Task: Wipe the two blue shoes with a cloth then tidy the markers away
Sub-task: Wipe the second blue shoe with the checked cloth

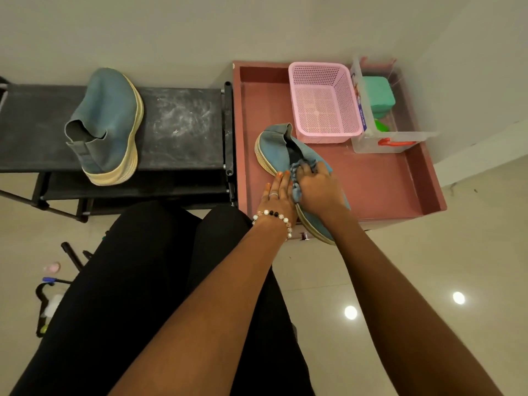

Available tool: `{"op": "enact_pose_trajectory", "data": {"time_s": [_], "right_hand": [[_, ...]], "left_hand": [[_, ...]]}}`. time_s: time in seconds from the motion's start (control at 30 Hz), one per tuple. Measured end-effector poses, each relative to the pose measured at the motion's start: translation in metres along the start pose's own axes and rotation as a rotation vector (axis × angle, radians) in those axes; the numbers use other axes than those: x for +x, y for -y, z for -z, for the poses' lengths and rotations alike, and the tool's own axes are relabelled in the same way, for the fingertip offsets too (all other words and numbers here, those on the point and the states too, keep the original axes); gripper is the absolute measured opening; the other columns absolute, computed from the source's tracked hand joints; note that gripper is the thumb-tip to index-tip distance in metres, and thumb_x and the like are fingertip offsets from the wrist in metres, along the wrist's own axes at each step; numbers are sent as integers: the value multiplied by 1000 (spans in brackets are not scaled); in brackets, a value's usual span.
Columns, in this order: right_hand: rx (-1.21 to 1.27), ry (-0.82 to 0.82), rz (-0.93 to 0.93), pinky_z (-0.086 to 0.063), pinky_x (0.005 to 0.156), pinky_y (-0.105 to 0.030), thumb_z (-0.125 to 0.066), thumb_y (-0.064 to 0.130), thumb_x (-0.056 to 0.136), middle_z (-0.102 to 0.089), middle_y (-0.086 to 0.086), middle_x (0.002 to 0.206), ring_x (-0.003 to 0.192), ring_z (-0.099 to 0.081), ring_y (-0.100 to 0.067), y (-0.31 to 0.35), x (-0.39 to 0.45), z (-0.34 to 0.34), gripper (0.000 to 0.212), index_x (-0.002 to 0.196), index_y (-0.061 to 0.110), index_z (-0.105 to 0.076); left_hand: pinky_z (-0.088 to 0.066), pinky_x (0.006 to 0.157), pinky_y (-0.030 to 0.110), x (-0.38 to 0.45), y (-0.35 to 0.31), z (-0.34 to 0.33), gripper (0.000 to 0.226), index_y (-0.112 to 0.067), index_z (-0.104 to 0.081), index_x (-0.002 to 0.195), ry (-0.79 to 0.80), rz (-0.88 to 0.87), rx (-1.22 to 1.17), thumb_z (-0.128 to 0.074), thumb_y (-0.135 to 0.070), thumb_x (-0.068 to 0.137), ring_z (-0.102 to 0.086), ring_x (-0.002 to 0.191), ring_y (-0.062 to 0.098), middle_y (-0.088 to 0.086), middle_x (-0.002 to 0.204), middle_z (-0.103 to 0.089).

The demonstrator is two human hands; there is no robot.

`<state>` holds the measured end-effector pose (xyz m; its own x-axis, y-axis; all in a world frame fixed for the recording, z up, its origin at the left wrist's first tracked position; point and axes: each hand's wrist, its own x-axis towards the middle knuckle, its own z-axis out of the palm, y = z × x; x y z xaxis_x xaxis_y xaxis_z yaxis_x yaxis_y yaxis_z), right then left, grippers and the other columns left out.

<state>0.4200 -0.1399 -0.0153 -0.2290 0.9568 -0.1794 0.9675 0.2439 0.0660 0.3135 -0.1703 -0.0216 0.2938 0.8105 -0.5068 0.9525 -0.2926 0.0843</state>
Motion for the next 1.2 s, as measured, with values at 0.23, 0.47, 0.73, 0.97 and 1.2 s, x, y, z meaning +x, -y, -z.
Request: {"op": "enact_pose_trajectory", "data": {"time_s": [0.23,0.47,0.73,0.97,1.2], "right_hand": [[201,-11,-26,-51,78,-46,-73,9,66,-65,-9,119,103,-55,-40,-17,-86,-20,69,132,13,-54],[115,-35,43,-55,68,-46,-78,11,59,-68,-19,103,85,-59,-44,-19,-66,-22,60,115,0,-62],[7,-114,96,-48,71,-36,-69,24,74,-58,-10,129,99,-56,-37,-5,8,-8,54,123,5,-58],[293,-185,107,-53,69,-35,-76,-3,54,-66,-11,117,79,-56,-36,-22,-69,-29,74,126,1,-57],[372,-218,98,-54,67,-37,-50,3,58,-69,-15,108,75,-55,-35,-32,-99,-30,59,115,2,-66]], "left_hand": [[5,119,42,-3,1,-2,60,-3,17,148,-33,0,-10,-18,-6,100,24,143,28,12,154,29],[5,117,43,0,3,-4,59,-2,15,148,-31,-12,-43,-18,-4,100,23,143,30,13,154,28],[5,117,40,2,5,-4,58,-4,13,149,-14,-6,-60,-18,-17,102,20,144,25,10,157,23],[6,118,40,-2,5,-2,59,-6,18,148,-29,8,-1,-16,-8,101,22,144,24,7,155,28],[6,117,41,-3,1,-3,61,-4,18,148,-41,29,10,-21,-7,101,23,143,26,10,154,30]]}}
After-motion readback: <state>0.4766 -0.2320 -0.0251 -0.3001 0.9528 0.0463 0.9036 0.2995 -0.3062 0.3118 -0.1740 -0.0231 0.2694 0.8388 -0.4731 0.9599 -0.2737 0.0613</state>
